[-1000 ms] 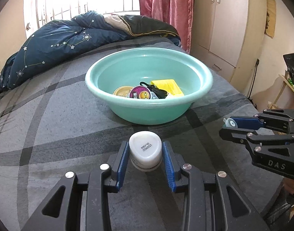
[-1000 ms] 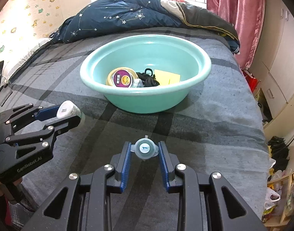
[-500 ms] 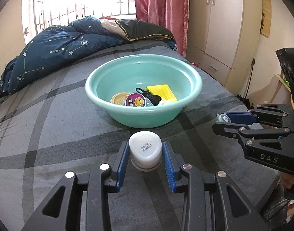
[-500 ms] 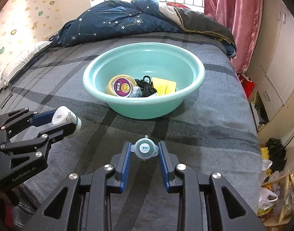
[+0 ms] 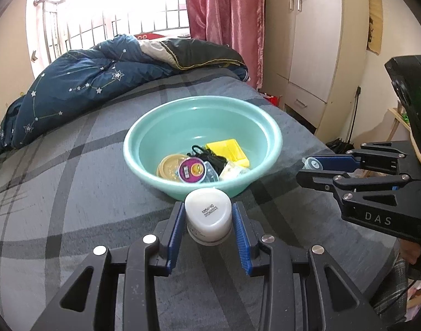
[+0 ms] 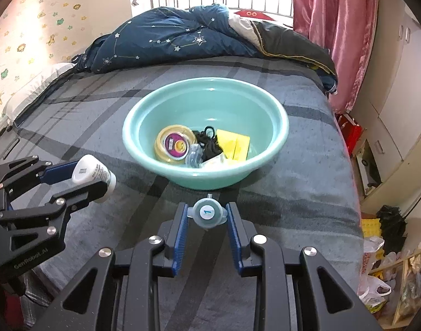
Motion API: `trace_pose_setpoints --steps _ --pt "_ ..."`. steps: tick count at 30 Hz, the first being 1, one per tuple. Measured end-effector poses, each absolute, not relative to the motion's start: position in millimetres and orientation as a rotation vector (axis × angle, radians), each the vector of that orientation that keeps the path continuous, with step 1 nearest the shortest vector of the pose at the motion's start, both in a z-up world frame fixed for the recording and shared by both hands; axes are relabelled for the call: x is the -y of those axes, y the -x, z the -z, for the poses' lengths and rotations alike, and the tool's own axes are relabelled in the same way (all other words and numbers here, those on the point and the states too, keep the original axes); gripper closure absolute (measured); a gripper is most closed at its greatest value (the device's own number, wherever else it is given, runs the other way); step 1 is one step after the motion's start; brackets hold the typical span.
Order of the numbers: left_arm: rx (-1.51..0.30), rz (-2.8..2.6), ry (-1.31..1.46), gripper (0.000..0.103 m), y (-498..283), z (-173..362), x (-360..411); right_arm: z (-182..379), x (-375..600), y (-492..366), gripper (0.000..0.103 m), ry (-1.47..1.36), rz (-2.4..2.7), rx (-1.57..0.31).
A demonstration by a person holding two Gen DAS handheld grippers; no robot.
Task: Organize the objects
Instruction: 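Carry the white bottle with the left tool while the right tool carries the grey cap over the basin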
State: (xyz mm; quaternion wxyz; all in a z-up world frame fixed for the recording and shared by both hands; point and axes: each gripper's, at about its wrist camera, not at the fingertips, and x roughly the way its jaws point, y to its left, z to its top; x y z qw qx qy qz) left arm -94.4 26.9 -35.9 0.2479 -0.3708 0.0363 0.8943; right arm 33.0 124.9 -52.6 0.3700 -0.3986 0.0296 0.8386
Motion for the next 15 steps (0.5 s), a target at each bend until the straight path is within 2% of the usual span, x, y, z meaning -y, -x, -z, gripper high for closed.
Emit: trace_pose_setpoints --steps 15 --pt "-0.131 -2.41 0.993 0.065 128 15 -41 22 -144 -13 0.073 0.988 -2.159 -0.046"
